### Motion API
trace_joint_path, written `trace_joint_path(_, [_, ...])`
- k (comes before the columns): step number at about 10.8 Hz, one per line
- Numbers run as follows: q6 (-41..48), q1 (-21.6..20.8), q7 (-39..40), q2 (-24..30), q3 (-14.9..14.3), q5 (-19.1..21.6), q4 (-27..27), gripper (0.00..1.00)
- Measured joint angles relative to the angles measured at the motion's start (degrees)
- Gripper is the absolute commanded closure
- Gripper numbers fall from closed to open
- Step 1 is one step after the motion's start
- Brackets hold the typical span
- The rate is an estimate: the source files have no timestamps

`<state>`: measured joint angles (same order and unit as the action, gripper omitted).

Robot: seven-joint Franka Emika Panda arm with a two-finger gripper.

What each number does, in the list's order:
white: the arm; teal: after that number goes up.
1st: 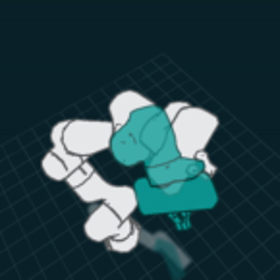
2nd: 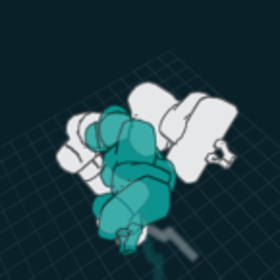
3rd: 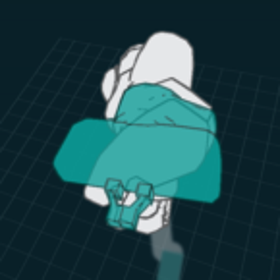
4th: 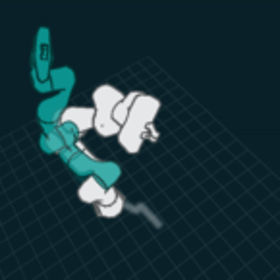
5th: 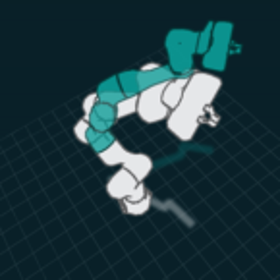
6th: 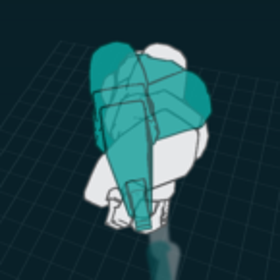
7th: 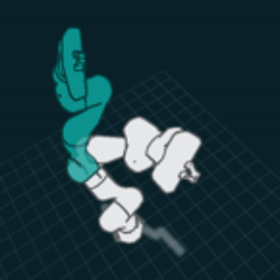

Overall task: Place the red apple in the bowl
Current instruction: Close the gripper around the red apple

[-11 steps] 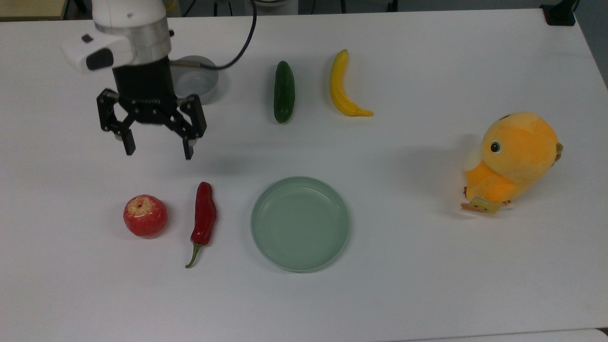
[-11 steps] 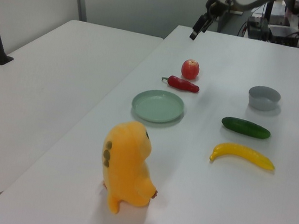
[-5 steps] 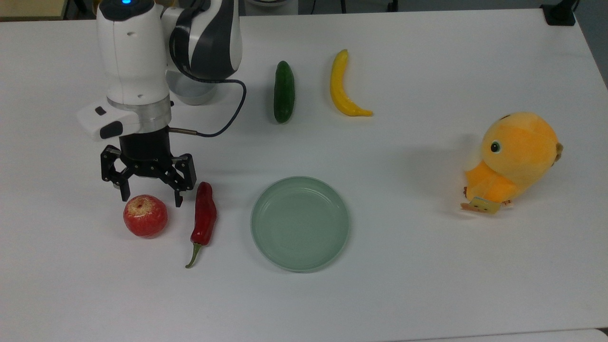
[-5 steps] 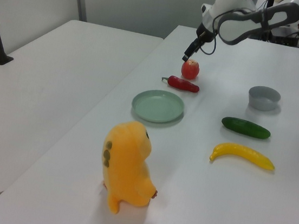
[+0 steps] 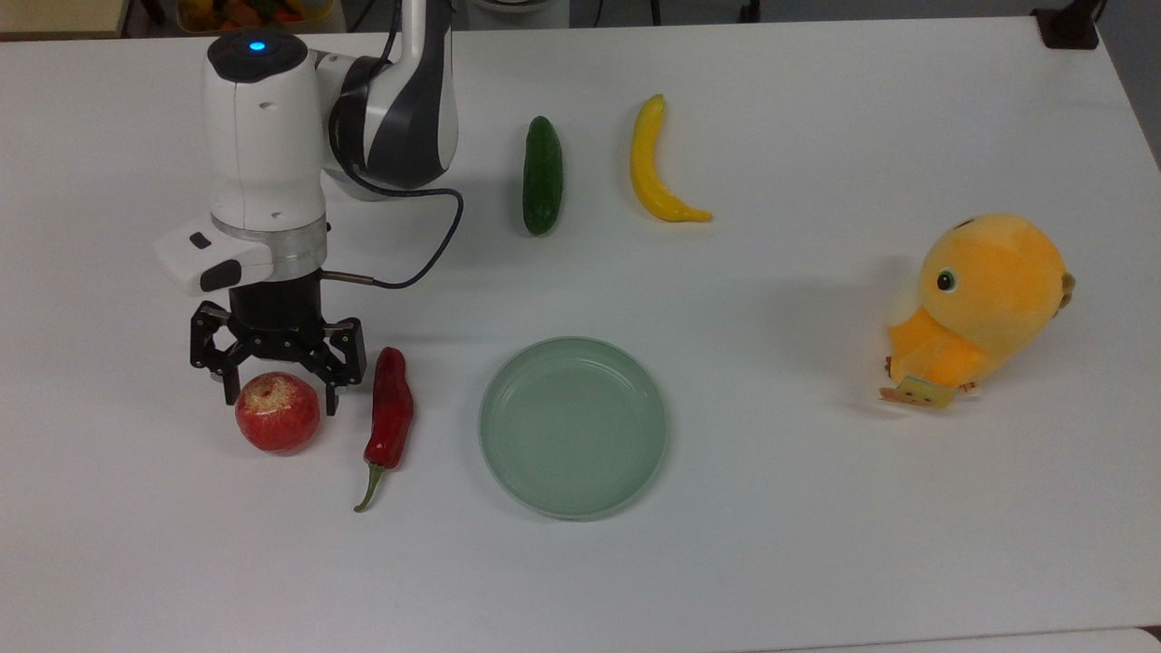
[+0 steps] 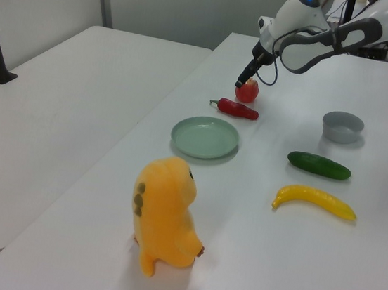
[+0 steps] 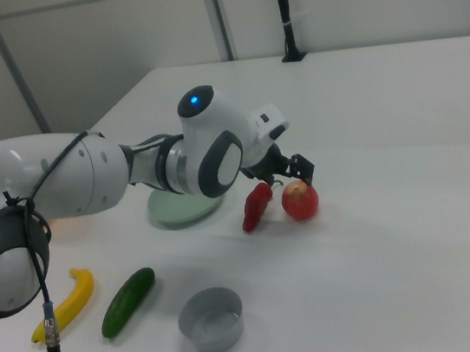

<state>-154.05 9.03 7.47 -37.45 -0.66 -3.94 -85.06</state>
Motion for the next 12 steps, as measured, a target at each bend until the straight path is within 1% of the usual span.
trace_joint_path(3, [-2.3, 0.9, 0.0, -1.3, 0.0, -2.1, 0.1, 0.0])
trace_joint_path(5, [-2.5, 1.3, 0.0, -2.0, 0.0, -5.4, 0.1, 0.0])
trace_joint_path(7, [-2.5, 1.3, 0.0, -2.6, 0.0, -6.6, 0.1, 0.0])
trace_joint_path(8, [-2.5, 1.3, 0.0, -2.7, 0.0, -6.6, 0.1, 0.07])
trace_joint_path(9, [-2.5, 1.3, 0.0, -2.8, 0.0, -6.6, 0.1, 0.28])
trace_joint_path(10, [-2.5, 1.3, 0.0, -2.8, 0.0, -6.6, 0.1, 0.51])
trace_joint_path(11, [-2.5, 1.3, 0.0, -2.8, 0.0, -6.6, 0.1, 0.71])
trace_joint_path(12, [-2.5, 1.3, 0.0, -2.8, 0.0, -6.6, 0.1, 0.8])
